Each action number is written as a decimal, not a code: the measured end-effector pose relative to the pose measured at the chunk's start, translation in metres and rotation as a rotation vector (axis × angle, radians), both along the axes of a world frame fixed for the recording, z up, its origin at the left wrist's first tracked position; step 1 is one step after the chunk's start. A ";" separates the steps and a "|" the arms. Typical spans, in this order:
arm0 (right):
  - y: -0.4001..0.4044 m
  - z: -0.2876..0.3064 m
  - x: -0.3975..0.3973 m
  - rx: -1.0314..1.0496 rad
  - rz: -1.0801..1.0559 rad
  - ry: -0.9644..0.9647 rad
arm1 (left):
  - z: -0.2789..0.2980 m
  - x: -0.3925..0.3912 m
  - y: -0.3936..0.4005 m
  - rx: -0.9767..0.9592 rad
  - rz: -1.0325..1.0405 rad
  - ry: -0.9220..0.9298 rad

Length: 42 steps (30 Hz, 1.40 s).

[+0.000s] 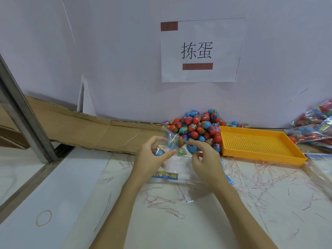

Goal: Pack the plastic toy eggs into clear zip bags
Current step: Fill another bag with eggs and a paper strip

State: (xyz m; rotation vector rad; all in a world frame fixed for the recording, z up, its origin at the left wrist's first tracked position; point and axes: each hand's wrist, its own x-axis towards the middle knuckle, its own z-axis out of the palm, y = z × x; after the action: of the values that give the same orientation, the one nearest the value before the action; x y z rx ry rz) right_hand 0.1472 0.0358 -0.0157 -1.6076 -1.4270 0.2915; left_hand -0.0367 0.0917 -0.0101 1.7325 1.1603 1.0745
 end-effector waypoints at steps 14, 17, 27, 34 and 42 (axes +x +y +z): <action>-0.008 0.018 -0.011 0.357 0.004 0.335 | -0.002 0.001 -0.003 -0.023 -0.115 0.020; -0.011 0.020 -0.011 0.422 0.035 0.238 | -0.003 0.002 -0.004 0.014 -0.169 0.082; -0.014 0.017 -0.011 0.154 0.173 0.066 | 0.006 0.001 -0.009 0.055 -0.201 0.023; -0.014 0.017 -0.008 0.084 0.287 0.107 | 0.011 0.000 -0.014 0.027 -0.215 0.000; -0.017 0.017 -0.013 0.023 0.429 0.086 | 0.012 -0.001 -0.014 0.006 -0.237 0.028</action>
State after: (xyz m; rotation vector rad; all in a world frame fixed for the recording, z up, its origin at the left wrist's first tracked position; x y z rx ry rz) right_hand 0.1337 0.0189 0.0017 -1.2425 -1.6922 0.5824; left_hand -0.0378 0.0782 0.0021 1.8422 0.9409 0.9127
